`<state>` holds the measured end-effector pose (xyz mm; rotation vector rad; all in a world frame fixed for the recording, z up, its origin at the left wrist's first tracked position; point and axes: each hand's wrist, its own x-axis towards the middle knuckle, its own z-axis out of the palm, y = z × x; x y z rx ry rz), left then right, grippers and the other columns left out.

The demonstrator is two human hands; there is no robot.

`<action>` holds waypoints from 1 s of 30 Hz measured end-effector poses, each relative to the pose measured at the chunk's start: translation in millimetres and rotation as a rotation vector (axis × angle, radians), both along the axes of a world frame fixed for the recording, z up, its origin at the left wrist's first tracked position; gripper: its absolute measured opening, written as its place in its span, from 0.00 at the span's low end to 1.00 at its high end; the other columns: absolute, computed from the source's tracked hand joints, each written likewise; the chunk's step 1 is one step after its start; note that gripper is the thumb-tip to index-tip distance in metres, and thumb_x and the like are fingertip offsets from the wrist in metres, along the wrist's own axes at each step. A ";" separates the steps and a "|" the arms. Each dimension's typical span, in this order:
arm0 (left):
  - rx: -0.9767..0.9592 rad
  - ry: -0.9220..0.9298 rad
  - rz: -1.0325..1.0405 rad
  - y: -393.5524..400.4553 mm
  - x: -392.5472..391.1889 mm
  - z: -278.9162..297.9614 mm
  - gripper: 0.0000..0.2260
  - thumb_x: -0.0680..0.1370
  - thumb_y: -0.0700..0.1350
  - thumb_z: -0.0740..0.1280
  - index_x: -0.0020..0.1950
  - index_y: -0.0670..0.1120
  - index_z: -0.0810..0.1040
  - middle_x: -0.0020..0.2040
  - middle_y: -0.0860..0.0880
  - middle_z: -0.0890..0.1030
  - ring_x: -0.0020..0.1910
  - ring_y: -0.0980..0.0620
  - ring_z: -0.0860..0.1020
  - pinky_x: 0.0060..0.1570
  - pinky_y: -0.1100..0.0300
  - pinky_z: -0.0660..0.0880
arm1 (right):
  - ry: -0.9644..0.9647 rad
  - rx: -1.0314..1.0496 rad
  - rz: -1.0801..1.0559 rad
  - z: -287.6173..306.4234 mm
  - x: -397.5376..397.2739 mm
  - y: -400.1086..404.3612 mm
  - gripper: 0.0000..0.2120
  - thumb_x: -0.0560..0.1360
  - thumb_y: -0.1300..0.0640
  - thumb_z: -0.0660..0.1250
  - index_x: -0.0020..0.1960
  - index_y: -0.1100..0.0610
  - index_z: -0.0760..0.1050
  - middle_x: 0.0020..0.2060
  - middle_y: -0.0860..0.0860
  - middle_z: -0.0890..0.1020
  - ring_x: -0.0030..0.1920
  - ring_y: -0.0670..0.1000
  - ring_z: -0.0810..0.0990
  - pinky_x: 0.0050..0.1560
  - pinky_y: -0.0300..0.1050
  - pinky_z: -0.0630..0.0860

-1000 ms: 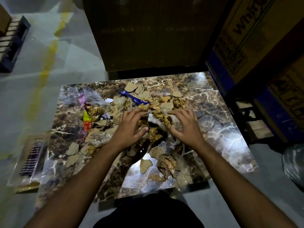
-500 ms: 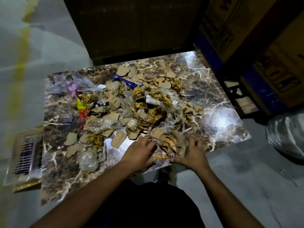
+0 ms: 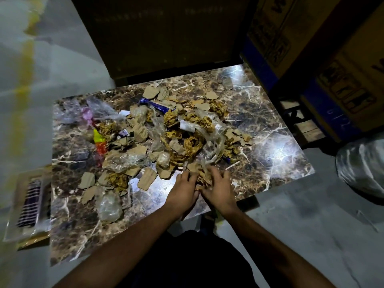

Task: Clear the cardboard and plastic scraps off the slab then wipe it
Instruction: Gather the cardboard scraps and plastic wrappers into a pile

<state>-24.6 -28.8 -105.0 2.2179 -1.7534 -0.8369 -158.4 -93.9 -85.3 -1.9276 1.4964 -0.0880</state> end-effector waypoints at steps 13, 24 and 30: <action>-0.271 0.208 0.146 -19.6 30.2 80.5 0.24 0.74 0.44 0.75 0.69 0.46 0.78 0.61 0.51 0.72 0.57 0.57 0.73 0.57 0.72 0.67 | -0.137 0.034 0.100 90.0 -5.0 -37.1 0.29 0.74 0.48 0.74 0.73 0.49 0.72 0.63 0.50 0.71 0.59 0.47 0.73 0.56 0.38 0.72; -0.342 0.156 0.203 -96.7 101.2 149.0 0.22 0.72 0.42 0.78 0.63 0.52 0.77 0.57 0.54 0.80 0.55 0.57 0.78 0.56 0.62 0.73 | 0.004 -0.238 0.429 166.9 65.2 -148.9 0.14 0.79 0.53 0.70 0.64 0.51 0.80 0.55 0.50 0.77 0.54 0.50 0.76 0.55 0.46 0.75; -0.208 0.001 0.187 -120.3 121.1 100.2 0.28 0.71 0.40 0.76 0.68 0.52 0.71 0.66 0.48 0.75 0.65 0.48 0.75 0.63 0.52 0.74 | 0.015 -0.117 0.467 118.6 104.8 -150.6 0.23 0.76 0.61 0.69 0.66 0.51 0.64 0.56 0.53 0.79 0.51 0.52 0.79 0.52 0.51 0.81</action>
